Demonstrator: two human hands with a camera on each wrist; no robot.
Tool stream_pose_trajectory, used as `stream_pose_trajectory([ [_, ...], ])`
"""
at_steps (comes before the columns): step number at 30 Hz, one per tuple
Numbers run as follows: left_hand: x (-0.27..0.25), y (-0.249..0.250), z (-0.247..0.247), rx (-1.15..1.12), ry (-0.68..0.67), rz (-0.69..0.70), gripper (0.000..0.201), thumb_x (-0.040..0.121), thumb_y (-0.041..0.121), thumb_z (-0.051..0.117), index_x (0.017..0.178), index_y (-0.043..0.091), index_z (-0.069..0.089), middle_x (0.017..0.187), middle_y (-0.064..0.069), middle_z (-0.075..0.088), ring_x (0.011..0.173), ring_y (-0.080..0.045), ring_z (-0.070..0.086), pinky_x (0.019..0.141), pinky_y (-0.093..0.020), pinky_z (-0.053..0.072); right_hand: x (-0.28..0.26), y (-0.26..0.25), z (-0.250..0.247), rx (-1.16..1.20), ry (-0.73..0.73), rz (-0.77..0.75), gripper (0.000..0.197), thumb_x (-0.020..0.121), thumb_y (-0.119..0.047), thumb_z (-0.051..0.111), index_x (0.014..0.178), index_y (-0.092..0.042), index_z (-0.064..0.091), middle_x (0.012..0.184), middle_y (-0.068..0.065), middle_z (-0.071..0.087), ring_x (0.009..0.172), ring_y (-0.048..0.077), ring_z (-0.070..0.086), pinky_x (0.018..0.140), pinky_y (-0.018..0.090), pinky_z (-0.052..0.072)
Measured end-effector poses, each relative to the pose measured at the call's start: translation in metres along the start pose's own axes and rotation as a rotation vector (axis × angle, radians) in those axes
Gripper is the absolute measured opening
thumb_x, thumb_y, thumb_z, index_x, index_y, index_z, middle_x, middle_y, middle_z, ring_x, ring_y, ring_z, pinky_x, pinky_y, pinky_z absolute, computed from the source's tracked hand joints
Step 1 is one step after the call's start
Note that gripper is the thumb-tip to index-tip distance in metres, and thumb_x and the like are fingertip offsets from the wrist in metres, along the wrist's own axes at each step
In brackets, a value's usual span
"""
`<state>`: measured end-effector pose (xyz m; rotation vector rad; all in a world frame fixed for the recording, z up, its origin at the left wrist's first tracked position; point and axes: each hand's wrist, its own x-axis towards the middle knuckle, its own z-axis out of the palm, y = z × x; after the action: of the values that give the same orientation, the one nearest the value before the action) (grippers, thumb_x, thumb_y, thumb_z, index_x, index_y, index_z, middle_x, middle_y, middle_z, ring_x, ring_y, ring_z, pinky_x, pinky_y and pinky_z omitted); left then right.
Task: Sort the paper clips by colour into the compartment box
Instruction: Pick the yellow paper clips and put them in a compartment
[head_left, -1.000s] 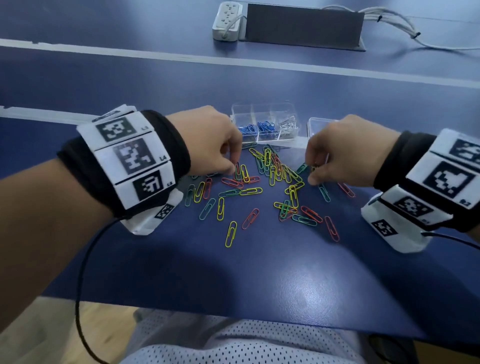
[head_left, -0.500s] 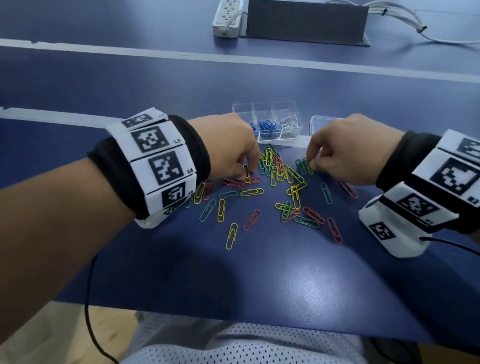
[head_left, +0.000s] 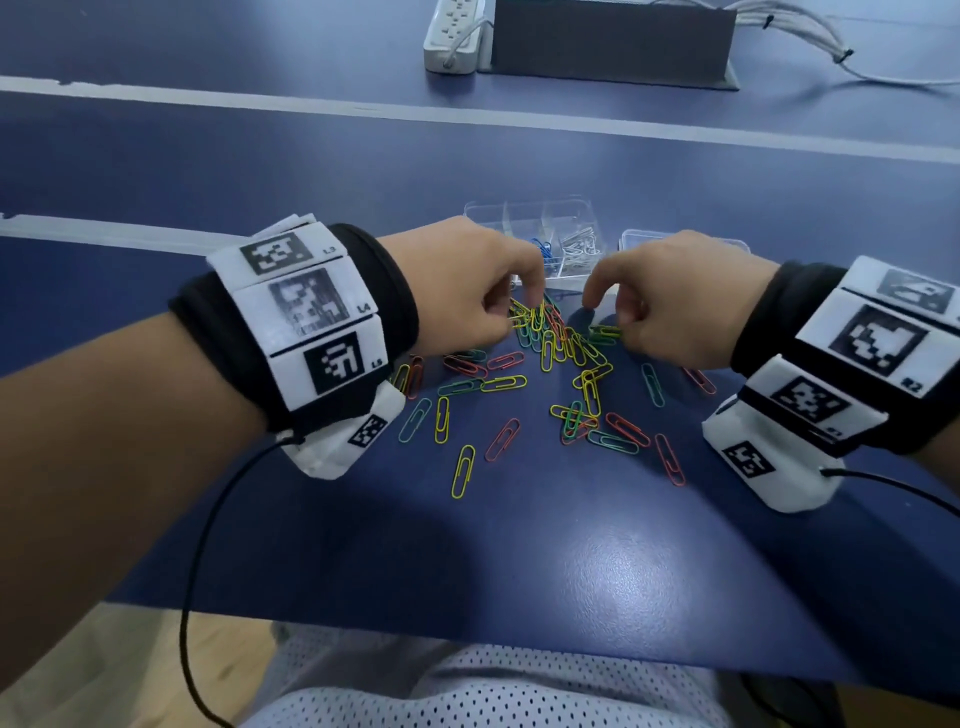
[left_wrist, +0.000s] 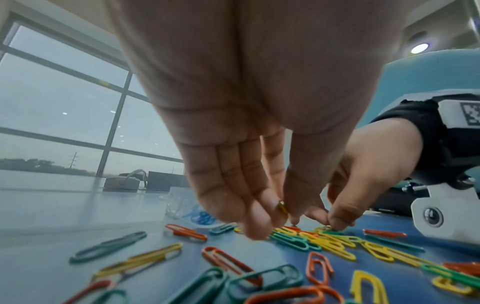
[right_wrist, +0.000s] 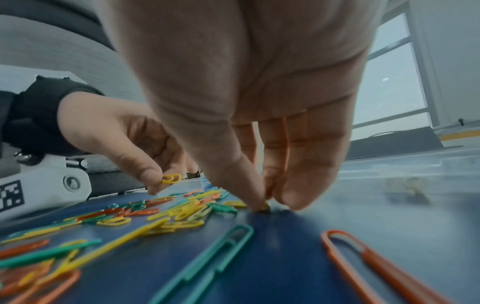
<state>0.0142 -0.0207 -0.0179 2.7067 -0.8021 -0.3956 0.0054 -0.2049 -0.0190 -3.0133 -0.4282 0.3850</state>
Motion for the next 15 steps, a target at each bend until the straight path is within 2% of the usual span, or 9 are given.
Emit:
stream_pose_trajectory([
  [2,0.002,0.001,0.002,-0.031,0.012,-0.018,0.029,0.083,0.013,0.051,0.106,0.028,0.061,0.075,0.005,0.063,0.060,0.002,0.049,0.070,-0.019,0.037,0.000,0.000,0.000,0.001,-0.008,0.007,0.034,0.080,-0.011,0.050,0.107,-0.029,0.062,0.091,0.000,0.059,0.083,0.018,0.043,0.056,0.022,0.030],
  [3,0.004,0.001,0.003,-0.043,0.024,-0.032,0.029,0.084,0.013,0.050,0.105,0.027,0.062,0.076,0.005,0.063,0.060,0.002,0.048,0.070,-0.018,0.036,0.001,0.001,0.000,0.004,-0.010,0.007,0.033,0.080,-0.012,0.051,0.105,-0.029,0.063,0.092,0.001,0.060,0.082,0.019,0.043,0.056,0.022,0.030],
  [6,0.008,0.000,0.003,-0.058,0.051,-0.087,0.019,0.084,0.013,0.050,0.096,0.022,0.062,0.080,0.004,0.061,0.060,-0.001,0.046,0.064,-0.020,0.034,0.001,0.002,-0.001,0.016,-0.015,-0.025,0.027,0.079,-0.016,0.056,0.102,-0.027,0.066,0.088,0.000,0.060,0.081,0.020,0.046,0.070,0.023,0.034],
  [8,0.011,-0.001,0.002,-0.064,0.050,-0.127,0.010,0.082,0.014,0.050,0.087,0.020,0.056,0.074,0.007,0.055,0.060,-0.001,0.044,0.065,-0.022,0.033,0.000,0.001,-0.001,-0.003,-0.022,-0.069,0.024,0.080,-0.017,0.058,0.099,-0.027,0.068,0.085,-0.005,0.060,0.084,0.019,0.052,0.072,0.021,0.033],
  [10,0.013,-0.001,0.002,-0.056,0.042,-0.163,0.006,0.082,0.015,0.049,0.081,0.020,0.049,0.068,0.009,0.048,0.060,-0.003,0.042,0.066,-0.023,0.032,0.000,0.000,0.000,-0.042,-0.006,-0.097,0.022,0.081,-0.016,0.057,0.096,-0.025,0.070,0.086,-0.005,0.063,0.093,0.020,0.057,0.069,0.020,0.030],
  [12,0.014,-0.001,0.002,-0.047,0.018,-0.189,0.014,0.083,0.017,0.047,0.072,0.023,0.042,0.067,0.009,0.045,0.060,-0.005,0.040,0.056,-0.025,0.031,-0.001,-0.001,0.000,-0.084,0.014,-0.097,0.023,0.082,-0.016,0.055,0.096,-0.025,0.070,0.093,-0.003,0.067,0.096,0.020,0.056,0.061,0.022,0.028],
  [14,0.015,0.000,0.002,-0.043,-0.009,-0.208,0.017,0.083,0.019,0.047,0.069,0.024,0.039,0.068,0.008,0.045,0.060,-0.007,0.040,0.053,-0.022,0.031,0.000,-0.002,0.000,-0.106,0.012,-0.085,0.021,0.083,-0.017,0.054,0.096,-0.023,0.069,0.094,-0.003,0.068,0.088,0.017,0.048,0.052,0.023,0.024],
  [15,0.015,0.001,0.002,-0.044,-0.013,-0.213,0.013,0.082,0.021,0.049,0.072,0.023,0.042,0.068,0.007,0.046,0.061,-0.010,0.041,0.054,-0.024,0.032,0.000,-0.002,0.000,-0.099,0.004,-0.079,0.019,0.083,-0.017,0.054,0.094,-0.023,0.068,0.091,-0.003,0.067,0.084,0.015,0.044,0.053,0.022,0.025],
])
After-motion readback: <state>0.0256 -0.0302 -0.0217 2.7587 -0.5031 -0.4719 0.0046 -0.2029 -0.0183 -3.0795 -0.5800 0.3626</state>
